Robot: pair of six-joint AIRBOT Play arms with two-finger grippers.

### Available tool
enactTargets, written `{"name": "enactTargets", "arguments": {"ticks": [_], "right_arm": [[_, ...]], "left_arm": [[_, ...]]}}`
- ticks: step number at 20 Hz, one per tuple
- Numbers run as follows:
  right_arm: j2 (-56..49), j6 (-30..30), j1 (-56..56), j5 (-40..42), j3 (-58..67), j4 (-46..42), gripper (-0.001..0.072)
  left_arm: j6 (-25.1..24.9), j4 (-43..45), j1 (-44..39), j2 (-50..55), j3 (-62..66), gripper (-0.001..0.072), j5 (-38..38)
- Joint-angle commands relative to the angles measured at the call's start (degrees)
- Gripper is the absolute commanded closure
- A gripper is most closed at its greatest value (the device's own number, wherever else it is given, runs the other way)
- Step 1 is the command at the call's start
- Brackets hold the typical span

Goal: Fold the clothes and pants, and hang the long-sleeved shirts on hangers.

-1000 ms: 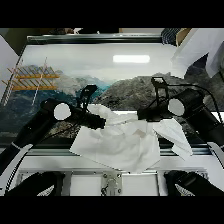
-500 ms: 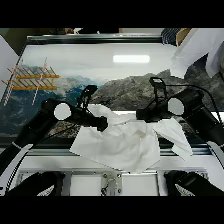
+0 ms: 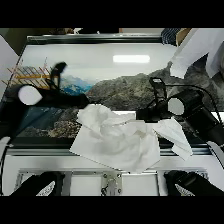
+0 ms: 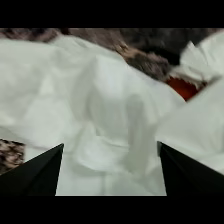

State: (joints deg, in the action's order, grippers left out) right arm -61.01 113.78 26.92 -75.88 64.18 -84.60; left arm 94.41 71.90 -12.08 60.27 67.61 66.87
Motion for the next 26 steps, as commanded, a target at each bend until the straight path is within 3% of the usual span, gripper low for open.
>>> {"name": "enactTargets", "arguments": {"ticks": [1,5,10,17,26], "right_arm": [[0.0,0.0,0.0,0.0,0.0,0.4,0.069],[0.0,0.0,0.0,-0.6,0.0,1.6,0.069],[0.0,0.0,0.0,-0.7,0.0,1.7,0.069],[-0.1,0.0,0.0,-0.7,0.0,2.0,0.069],[-0.1,0.0,0.0,-0.7,0.0,3.5,0.069]], "left_arm": [[-1.1,13.2,10.5,3.3,7.9,0.0072,0.8],[-1.0,31.6,15.7,14.6,14.8,0.0072,-0.5],[-1.0,44.4,19.0,28.0,18.0,0.0072,-7.5],[-1.0,45.6,24.3,40.3,17.9,0.0072,-14.0],[-1.0,45.6,27.1,46.5,17.9,0.0072,-25.1]]}}
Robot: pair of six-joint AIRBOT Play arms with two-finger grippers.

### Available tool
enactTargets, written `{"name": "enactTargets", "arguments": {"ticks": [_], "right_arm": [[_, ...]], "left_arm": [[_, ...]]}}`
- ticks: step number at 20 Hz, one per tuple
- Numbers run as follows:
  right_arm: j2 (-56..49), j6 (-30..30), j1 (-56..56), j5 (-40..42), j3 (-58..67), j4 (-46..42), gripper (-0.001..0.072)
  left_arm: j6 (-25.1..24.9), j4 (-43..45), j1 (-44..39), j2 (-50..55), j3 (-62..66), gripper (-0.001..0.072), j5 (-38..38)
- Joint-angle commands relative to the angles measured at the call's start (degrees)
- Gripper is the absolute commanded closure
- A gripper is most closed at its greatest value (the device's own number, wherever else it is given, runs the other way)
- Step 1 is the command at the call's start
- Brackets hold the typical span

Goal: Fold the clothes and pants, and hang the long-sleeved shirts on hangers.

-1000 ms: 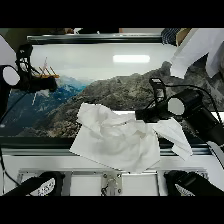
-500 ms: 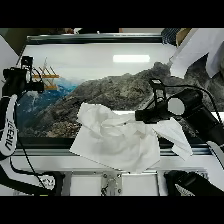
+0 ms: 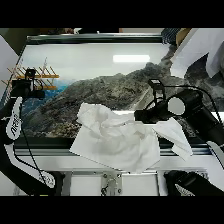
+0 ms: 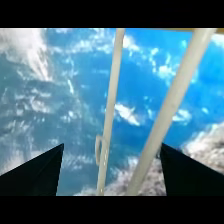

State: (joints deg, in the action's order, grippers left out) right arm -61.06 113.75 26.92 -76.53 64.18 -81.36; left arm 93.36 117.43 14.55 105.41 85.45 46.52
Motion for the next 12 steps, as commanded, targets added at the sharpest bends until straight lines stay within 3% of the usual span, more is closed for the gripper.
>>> {"name": "enactTargets", "arguments": {"ticks": [1,6,12], "right_arm": [[0.0,0.0,0.0,0.0,0.0,0.6,0.069],[0.0,0.0,0.0,-1.0,0.0,0.7,0.069],[0.0,0.0,0.0,-1.1,0.0,2.1,0.069]], "left_arm": [[0.0,0.1,0.5,1.3,0.1,0.0073,-6.0],[0.0,0.0,0.7,2.0,0.1,0.0072,-8.5],[0.0,0.0,0.8,4.2,0.0,0.0074,-5.3]]}}
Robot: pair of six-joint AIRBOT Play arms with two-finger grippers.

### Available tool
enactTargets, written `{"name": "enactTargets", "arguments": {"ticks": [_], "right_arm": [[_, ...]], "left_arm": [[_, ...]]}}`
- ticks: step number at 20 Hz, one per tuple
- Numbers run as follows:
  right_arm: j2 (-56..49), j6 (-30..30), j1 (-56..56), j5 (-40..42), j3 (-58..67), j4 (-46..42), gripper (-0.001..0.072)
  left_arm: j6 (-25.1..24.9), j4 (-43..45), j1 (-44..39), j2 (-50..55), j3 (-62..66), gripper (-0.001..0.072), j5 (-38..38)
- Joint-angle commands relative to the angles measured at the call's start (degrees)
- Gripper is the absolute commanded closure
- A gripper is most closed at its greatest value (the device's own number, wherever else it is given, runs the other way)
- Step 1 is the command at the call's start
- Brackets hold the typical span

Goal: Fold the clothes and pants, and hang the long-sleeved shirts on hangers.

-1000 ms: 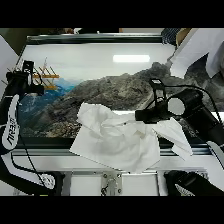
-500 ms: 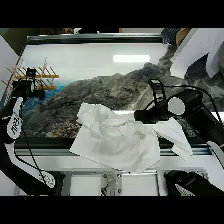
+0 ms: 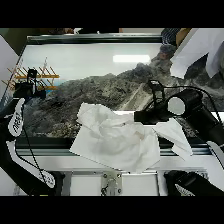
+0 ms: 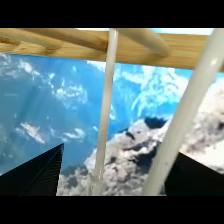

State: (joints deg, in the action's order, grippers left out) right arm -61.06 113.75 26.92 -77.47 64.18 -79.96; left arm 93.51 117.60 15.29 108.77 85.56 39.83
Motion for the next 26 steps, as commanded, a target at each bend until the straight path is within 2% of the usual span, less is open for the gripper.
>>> {"name": "enactTargets", "arguments": {"ticks": [1,2,3,4,6,7,14,17,23,25,26], "right_arm": [[0.0,0.0,0.0,-0.2,0.0,0.7,0.069],[0.0,0.0,0.0,-0.2,0.0,0.7,0.069],[0.0,0.0,0.0,-0.2,0.0,0.8,0.069],[0.0,0.0,0.0,-0.2,0.0,0.8,0.069],[0.0,0.0,0.0,-0.1,0.0,1.2,0.069],[0.0,0.0,0.0,-0.2,0.0,1.6,0.069],[0.0,0.0,0.0,-0.1,0.0,2.3,0.069],[0.0,0.0,0.0,-0.1,0.0,3.3,0.069],[0.0,0.0,0.0,0.1,0.0,3.3,0.069],[0.0,0.0,0.0,0.1,0.0,4.2,0.069],[0.0,0.0,0.0,0.2,0.1,4.6,0.069]], "left_arm": [[-0.1,-0.2,0.1,0.8,0.0,0.0076,1.4],[-0.1,-0.2,0.0,0.8,0.0,0.0096,1.5],[-0.1,-0.2,0.1,0.8,0.0,0.0181,1.6],[-0.1,-0.2,0.1,0.8,0.0,0.0389,1.9],[-0.1,-0.2,0.1,0.8,0.0,0.061,2.3],[-0.1,-0.2,0.1,0.8,0.0,0.0693,2.2],[-0.1,-0.2,0.0,-2.1,0.0,0.0693,3.7],[-0.1,-0.2,-0.1,-7.3,0.0,0.0693,4.8],[-0.4,-0.8,-3.7,-20.8,-0.1,0.0693,11.9],[-2.2,-1.8,-6.4,-25.4,-0.1,0.0693,16.9],[-5.5,-5.2,-7.5,-27.6,-0.1,0.0693,19.0]]}}
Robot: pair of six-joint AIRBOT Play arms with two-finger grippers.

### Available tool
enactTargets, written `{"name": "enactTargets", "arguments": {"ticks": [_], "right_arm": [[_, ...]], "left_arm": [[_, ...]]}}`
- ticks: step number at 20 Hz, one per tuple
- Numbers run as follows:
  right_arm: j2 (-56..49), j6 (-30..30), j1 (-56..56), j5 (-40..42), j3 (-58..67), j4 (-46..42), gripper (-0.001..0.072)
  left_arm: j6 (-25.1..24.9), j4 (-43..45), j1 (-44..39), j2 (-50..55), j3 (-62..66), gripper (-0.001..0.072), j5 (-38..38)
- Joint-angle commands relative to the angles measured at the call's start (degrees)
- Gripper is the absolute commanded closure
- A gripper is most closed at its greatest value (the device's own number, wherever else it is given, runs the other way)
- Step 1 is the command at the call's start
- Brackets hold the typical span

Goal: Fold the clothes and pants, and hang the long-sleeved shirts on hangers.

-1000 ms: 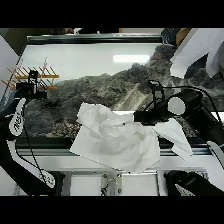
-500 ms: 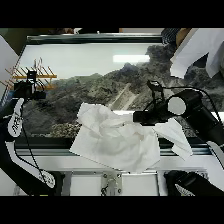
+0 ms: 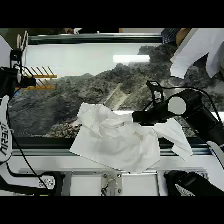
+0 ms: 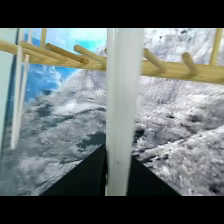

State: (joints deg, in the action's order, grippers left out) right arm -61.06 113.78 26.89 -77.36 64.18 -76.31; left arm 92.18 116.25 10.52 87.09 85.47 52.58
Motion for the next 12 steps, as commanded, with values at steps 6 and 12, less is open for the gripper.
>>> {"name": "enactTargets", "arguments": {"ticks": [6,12], "right_arm": [[0.5,0.0,0.0,0.0,2.4,1.1,0.069],[2.3,0.3,0.0,0.0,4.5,1.2,0.069]], "left_arm": [[-52.7,-50.2,-5.3,-16.8,0.0,0.0693,26.4],[-66.3,-60.6,-5.7,-19.2,0.0,0.0693,37.0]]}}
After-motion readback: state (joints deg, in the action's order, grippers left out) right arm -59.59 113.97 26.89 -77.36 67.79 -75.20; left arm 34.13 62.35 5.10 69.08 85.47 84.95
